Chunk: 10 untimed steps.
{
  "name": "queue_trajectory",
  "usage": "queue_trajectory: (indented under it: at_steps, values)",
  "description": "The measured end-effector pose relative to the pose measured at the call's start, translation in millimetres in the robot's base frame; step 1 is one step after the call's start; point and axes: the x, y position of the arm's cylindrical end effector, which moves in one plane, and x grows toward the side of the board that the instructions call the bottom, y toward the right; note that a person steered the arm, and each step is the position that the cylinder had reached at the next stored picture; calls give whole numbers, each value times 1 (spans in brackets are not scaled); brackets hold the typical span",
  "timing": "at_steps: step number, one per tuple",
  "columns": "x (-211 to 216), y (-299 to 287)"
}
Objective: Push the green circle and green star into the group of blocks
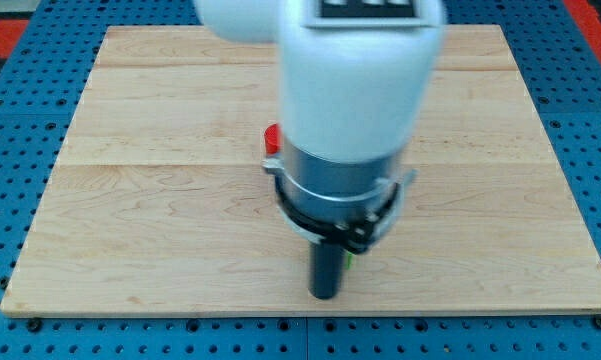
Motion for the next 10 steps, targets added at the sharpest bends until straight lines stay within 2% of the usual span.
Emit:
queue_trajectory:
  at_steps: [1, 3, 8, 10]
  values:
    - [-19, 1]
    - [-22, 29]
    - [-86, 15]
    - [-86, 5]
